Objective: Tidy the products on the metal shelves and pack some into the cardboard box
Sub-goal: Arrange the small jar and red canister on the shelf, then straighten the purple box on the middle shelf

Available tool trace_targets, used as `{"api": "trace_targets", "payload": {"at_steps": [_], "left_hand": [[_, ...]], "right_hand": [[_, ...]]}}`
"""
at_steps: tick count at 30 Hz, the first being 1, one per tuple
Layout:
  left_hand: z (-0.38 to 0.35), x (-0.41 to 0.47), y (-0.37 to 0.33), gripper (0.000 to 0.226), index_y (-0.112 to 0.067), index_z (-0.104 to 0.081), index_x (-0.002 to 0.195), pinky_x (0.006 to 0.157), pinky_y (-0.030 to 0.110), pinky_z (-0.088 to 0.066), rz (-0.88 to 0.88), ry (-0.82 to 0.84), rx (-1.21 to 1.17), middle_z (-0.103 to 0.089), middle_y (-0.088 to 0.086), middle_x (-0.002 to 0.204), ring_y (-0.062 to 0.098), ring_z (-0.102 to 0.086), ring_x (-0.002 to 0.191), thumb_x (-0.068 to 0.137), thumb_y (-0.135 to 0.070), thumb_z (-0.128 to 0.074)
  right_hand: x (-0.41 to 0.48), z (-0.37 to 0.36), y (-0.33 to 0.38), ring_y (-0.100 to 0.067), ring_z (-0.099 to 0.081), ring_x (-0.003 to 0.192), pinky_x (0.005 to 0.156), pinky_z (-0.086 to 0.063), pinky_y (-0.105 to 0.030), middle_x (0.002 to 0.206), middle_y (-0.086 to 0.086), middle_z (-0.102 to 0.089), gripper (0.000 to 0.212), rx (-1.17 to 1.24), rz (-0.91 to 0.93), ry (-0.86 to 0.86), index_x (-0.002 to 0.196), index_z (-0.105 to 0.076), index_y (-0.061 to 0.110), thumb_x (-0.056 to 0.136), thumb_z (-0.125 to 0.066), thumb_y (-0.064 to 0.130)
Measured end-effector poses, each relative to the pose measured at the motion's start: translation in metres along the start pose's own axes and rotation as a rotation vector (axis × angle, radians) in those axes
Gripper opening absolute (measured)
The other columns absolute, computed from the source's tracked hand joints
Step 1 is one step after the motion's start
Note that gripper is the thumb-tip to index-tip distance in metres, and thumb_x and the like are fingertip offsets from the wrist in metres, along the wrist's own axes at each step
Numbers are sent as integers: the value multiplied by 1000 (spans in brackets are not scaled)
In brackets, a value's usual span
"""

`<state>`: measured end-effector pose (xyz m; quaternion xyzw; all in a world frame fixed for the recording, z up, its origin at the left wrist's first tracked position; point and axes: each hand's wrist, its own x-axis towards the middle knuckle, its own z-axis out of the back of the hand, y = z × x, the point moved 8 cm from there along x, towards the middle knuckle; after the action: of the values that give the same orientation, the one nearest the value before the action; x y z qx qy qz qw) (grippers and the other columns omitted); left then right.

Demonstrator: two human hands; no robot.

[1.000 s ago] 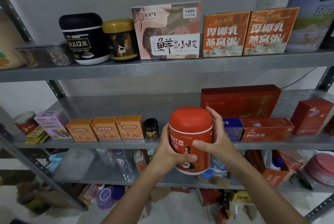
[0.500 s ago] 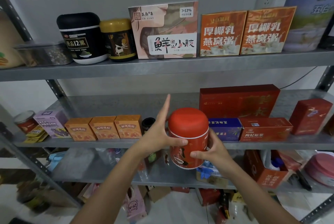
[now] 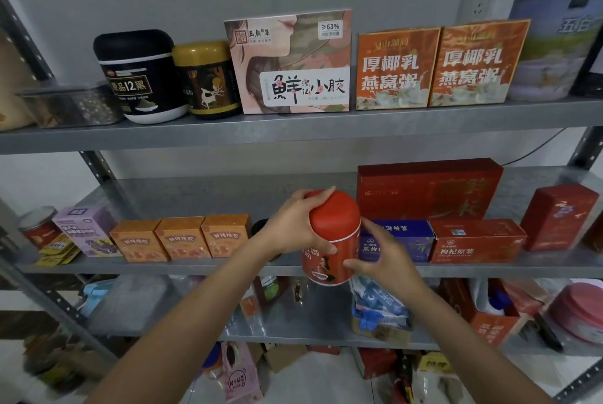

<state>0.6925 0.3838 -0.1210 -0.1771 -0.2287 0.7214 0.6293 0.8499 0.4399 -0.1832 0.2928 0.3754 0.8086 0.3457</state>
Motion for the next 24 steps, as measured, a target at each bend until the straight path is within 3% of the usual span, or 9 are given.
{"api": "trace_targets", "payload": {"at_steps": [2,4,8,10,13,17,21,24], "left_hand": [[-1,10,6,114,-42,-20,152,103,41,-45,41,-6,12,-22,3,152,28,-35,134,62,-37,-90],[-3,21,14,115,-40,-19,153,105,46,-44,92,-12,41,-21,4,154,30,-34,135,62,-38,-90],[-20,37,27,117,-36,-14,155,106,51,-42,134,-13,134,-15,9,157,35,-32,138,65,-37,-88],[-30,41,38,116,-34,-13,155,107,52,-40,157,-18,143,-14,10,158,36,-31,139,66,-36,-88],[-31,46,54,115,-31,-11,156,108,53,-39,215,-61,106,-15,12,157,37,-27,141,69,-39,-86],[-30,53,45,111,-16,-4,156,120,48,-20,107,-64,436,1,11,163,32,2,150,78,-42,-78],[-41,54,43,101,-27,4,156,120,46,-10,60,-56,501,7,11,164,31,5,150,87,-37,-69],[-41,58,41,96,-30,3,156,120,44,-6,61,-60,536,4,14,163,33,3,150,90,-38,-66]], "right_hand": [[8,10,-6,-15,-22,145,119,-16,-36,156,8,-24,88,-294,56,-2,152,-24,22,82,-75,35],[18,12,-26,-15,4,149,118,7,-35,161,6,3,92,-619,12,77,155,-2,22,90,-63,43],[20,-1,-73,-22,23,145,115,14,-45,152,0,32,105,-939,-89,268,147,26,22,90,-55,56],[15,-9,-86,-20,29,139,113,16,-45,154,-2,31,111,-975,-96,290,140,33,21,87,-57,58],[17,-10,-91,-17,32,133,110,19,-44,150,0,35,110,-983,-99,272,146,29,23,87,-58,56],[20,-10,-92,-18,32,134,109,21,-44,144,1,36,109,-995,-101,259,145,30,23,88,-57,56],[20,-11,-97,-20,27,138,108,25,-42,149,0,29,117,-935,-78,206,140,33,33,82,-67,53],[20,-12,-100,-20,31,136,110,22,-44,146,-1,36,114,-980,-100,240,139,35,25,86,-61,54]]}}
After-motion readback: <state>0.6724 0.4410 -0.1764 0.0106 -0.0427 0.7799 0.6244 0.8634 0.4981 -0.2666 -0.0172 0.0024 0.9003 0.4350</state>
